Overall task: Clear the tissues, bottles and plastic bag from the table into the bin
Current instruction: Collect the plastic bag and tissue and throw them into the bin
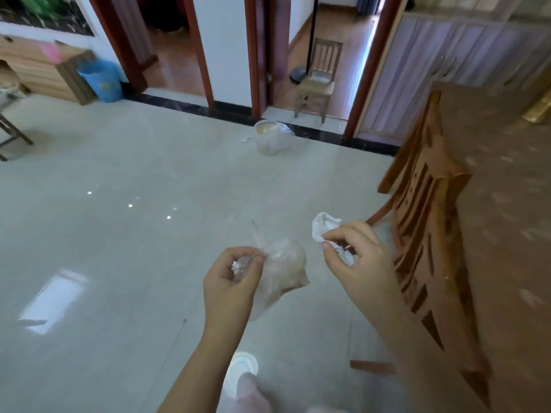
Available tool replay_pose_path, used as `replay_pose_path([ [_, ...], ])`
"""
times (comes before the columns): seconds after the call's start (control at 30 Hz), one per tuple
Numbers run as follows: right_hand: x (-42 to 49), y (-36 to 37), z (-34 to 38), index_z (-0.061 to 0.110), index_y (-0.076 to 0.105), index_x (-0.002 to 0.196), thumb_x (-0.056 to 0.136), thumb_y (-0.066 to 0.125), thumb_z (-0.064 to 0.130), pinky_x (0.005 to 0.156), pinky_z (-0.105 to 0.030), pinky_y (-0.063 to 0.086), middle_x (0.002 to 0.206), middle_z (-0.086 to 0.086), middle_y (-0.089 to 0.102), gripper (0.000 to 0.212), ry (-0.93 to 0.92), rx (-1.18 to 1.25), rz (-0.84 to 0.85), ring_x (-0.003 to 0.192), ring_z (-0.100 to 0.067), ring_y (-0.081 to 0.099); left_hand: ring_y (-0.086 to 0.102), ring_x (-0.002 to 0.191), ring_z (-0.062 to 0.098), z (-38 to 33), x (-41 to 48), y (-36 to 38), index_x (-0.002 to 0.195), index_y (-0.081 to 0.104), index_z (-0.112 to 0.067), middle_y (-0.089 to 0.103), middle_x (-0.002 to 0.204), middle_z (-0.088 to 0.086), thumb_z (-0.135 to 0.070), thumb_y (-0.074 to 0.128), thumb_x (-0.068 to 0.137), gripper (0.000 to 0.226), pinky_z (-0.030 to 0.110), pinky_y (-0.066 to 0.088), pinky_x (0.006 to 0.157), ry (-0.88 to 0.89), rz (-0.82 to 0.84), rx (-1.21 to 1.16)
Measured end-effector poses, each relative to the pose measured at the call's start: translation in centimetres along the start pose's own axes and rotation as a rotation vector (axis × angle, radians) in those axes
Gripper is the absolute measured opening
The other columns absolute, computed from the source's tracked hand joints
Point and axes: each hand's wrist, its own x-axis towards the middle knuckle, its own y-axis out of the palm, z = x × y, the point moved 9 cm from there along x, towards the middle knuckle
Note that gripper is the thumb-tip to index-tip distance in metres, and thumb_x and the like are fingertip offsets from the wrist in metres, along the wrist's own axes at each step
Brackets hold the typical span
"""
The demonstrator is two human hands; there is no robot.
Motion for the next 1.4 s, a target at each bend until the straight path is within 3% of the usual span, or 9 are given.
replay_pose_path([
  [0.23, 7.8, 1.9, -3.0, 0.006, 0.065, 0.08, 0.081, 0.053, 0.024, 0.066, -0.006, 0.037, 0.078, -0.003, 0.056, 0.022, 0.013, -0.09, -0.109, 0.073, 0.004, 0.049, 0.062, 0.072, 0.002, 0.2, 11.2, 5.1, 0.068, 0.064, -0.021, 0.068, 0.069, -0.017, 0.002, 0.063, 0.08, 0.026, 0.014, 0.048, 0.067, -0.015, 0.139, -0.015],
  [0.43, 16.5, -0.3, -9.9, 0.005, 0.065, 0.084, 0.08, 0.064, 0.011, 0.067, -0.011, 0.044, 0.081, -0.005, 0.059, 0.008, 0.064, -0.196, -0.251, 0.075, 0.002, 0.051, 0.062, 0.072, 0.005, -1.4, 20.9, 15.0, 0.066, 0.064, -0.024, 0.068, 0.069, -0.016, 0.002, 0.064, 0.08, 0.029, 0.022, 0.047, 0.07, 0.043, 0.27, -0.017],
  [0.6, 25.9, -3.4, -14.6, 0.001, 0.064, 0.085, 0.08, 0.064, 0.013, 0.07, -0.006, 0.044, 0.082, -0.01, 0.063, 0.013, 0.048, -0.276, -0.36, 0.078, -0.004, 0.051, 0.062, 0.074, 0.0, -4.5, 28.9, 25.5, 0.069, 0.065, -0.02, 0.069, 0.074, -0.015, -0.002, 0.063, 0.08, 0.022, 0.012, 0.046, 0.067, 0.113, 0.387, 0.011],
  [0.7, 30.8, -4.6, -17.1, 0.003, 0.065, 0.087, 0.079, 0.066, 0.011, 0.07, -0.009, 0.046, 0.084, -0.009, 0.064, 0.011, 0.055, -0.295, -0.377, 0.077, -0.006, 0.054, 0.062, 0.075, 0.0, -5.8, 33.1, 30.8, 0.07, 0.065, -0.021, 0.069, 0.077, -0.014, -0.002, 0.063, 0.08, 0.021, 0.01, 0.046, 0.068, 0.137, 0.434, 0.02],
  [0.87, 38.9, -4.8, -21.5, 0.004, 0.066, 0.087, 0.077, 0.066, 0.013, 0.075, -0.002, 0.041, 0.085, -0.006, 0.066, 0.013, 0.104, -0.338, -0.369, 0.082, 0.0, 0.052, 0.062, 0.074, 0.0, -5.7, 40.0, 36.4, 0.07, 0.065, -0.021, 0.07, 0.076, -0.014, -0.001, 0.063, 0.08, 0.022, 0.009, 0.046, 0.066, 0.11, 0.443, 0.01],
  [1.07, 49.2, -1.4, -27.6, 0.007, 0.065, 0.09, 0.081, 0.062, 0.018, 0.074, -0.006, 0.044, 0.086, -0.005, 0.064, 0.014, 0.183, -0.275, -0.318, 0.084, -0.005, 0.054, 0.062, 0.075, 0.002, -4.4, 51.4, 41.6, 0.068, 0.066, -0.024, 0.071, 0.076, -0.01, -0.005, 0.065, 0.079, 0.022, 0.011, 0.046, 0.066, 0.069, 0.429, 0.041],
  [1.17, 55.5, 0.3, -29.8, 0.007, 0.065, 0.088, 0.081, 0.061, 0.018, 0.072, -0.005, 0.043, 0.085, -0.001, 0.061, 0.014, 0.196, -0.292, -0.333, 0.083, 0.002, 0.052, 0.062, 0.076, 0.001, -4.7, 58.1, 44.3, 0.07, 0.066, -0.023, 0.07, 0.078, -0.007, -0.007, 0.065, 0.08, 0.018, 0.011, 0.046, 0.067, 0.059, 0.447, 0.056],
  [1.27, 62.1, 1.4, -31.2, 0.006, 0.065, 0.087, 0.08, 0.06, 0.016, 0.072, -0.001, 0.039, 0.084, 0.003, 0.055, 0.013, 0.197, -0.313, -0.347, 0.085, 0.011, 0.049, 0.059, 0.077, 0.0, -5.8, 64.8, 47.0, 0.074, 0.066, -0.022, 0.068, 0.08, -0.01, -0.01, 0.064, 0.081, 0.014, 0.017, 0.047, 0.068, 0.073, 0.469, 0.086],
  [1.4, 68.8, 1.4, -33.8, 0.01, 0.064, 0.088, 0.082, 0.06, 0.017, 0.071, -0.002, 0.039, 0.084, 0.007, 0.053, 0.01, 0.26, -0.321, -0.4, 0.087, 0.008, 0.048, 0.057, 0.077, -0.007, -7.7, 71.8, 51.9, 0.075, 0.066, -0.024, 0.067, 0.076, -0.015, -0.012, 0.064, 0.081, 0.014, 0.026, 0.047, 0.076, 0.145, 0.534, 0.142],
])
